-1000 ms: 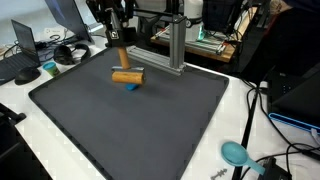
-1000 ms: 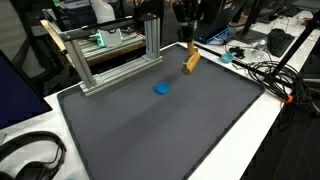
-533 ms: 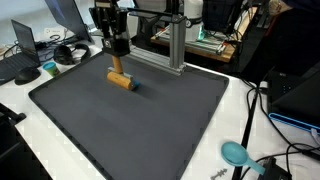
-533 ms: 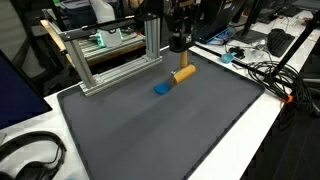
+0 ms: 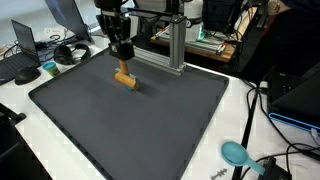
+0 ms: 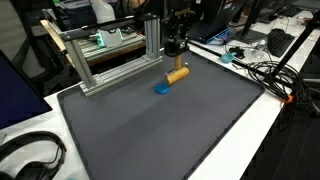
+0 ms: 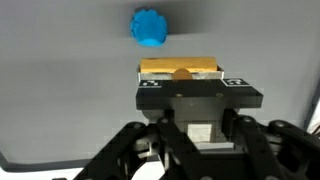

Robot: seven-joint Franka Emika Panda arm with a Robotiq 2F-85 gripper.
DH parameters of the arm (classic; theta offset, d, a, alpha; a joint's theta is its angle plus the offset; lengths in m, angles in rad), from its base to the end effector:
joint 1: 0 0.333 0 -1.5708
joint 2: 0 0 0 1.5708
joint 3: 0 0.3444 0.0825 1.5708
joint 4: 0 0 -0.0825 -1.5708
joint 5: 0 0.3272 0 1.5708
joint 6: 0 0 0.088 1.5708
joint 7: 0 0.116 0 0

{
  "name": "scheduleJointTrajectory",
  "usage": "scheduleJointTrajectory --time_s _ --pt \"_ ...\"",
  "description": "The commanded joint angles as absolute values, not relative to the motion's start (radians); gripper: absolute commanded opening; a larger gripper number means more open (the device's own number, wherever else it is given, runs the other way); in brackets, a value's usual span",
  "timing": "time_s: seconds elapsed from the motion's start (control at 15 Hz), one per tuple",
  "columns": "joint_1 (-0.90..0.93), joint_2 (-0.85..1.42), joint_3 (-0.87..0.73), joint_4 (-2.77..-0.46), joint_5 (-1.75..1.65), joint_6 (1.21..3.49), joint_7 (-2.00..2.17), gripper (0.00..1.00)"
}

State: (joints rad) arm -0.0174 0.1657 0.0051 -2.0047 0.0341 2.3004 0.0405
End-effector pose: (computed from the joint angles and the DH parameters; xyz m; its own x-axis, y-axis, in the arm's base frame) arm 0.5571 -0.0060 0.4389 0.9889 -0.0755 0.1280 -0.0717 -0.9968 -0.0342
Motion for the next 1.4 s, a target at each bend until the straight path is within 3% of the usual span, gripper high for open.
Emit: scheduleJointTrajectory --time_s 0.0,1.33 --pt "-0.011 0.138 -0.014 -2.051 0.006 2.267 0.113 0.22" --pt "0.000 0.220 -0.059 -2.053 -0.034 2.289 0.321 0.22"
